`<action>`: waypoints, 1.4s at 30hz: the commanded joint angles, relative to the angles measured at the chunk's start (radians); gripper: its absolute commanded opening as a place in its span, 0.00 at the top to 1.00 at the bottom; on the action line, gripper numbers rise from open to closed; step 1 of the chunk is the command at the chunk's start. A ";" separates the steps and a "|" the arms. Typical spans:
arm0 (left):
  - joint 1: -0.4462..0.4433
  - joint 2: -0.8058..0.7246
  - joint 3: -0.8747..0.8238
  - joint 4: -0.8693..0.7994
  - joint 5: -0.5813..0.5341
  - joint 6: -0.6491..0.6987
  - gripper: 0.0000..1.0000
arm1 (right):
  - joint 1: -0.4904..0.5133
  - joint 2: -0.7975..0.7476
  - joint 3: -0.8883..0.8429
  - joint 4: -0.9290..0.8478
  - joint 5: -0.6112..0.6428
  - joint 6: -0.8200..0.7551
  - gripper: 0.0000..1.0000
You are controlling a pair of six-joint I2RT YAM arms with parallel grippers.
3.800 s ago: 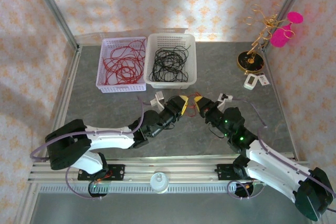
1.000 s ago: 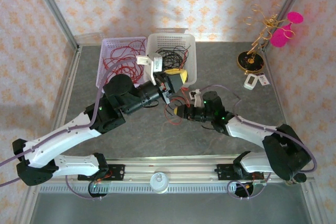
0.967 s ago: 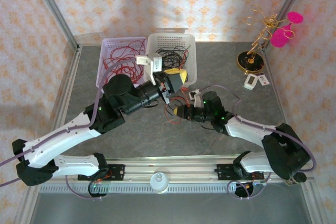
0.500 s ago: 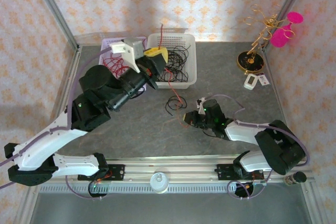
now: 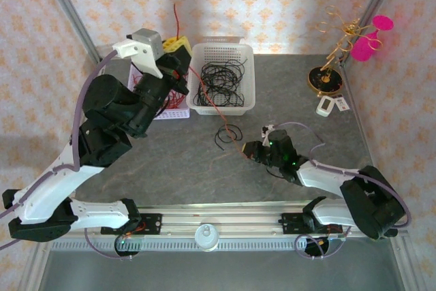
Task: Untangle the cables
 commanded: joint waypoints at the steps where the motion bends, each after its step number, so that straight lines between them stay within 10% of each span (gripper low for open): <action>1: 0.021 0.009 0.052 0.023 -0.035 0.058 1.00 | -0.006 -0.026 -0.018 -0.025 0.046 -0.001 1.00; 11: 0.078 0.064 0.061 0.110 -0.130 0.171 1.00 | -0.006 -0.181 0.123 -0.204 0.097 -0.044 0.44; 28: 0.502 0.443 0.550 0.083 0.025 0.222 1.00 | -0.017 -0.319 0.149 -0.347 0.138 -0.057 0.39; 42: 0.784 0.721 0.534 0.181 0.222 0.010 1.00 | -0.021 -0.244 0.185 -0.355 0.130 -0.060 0.40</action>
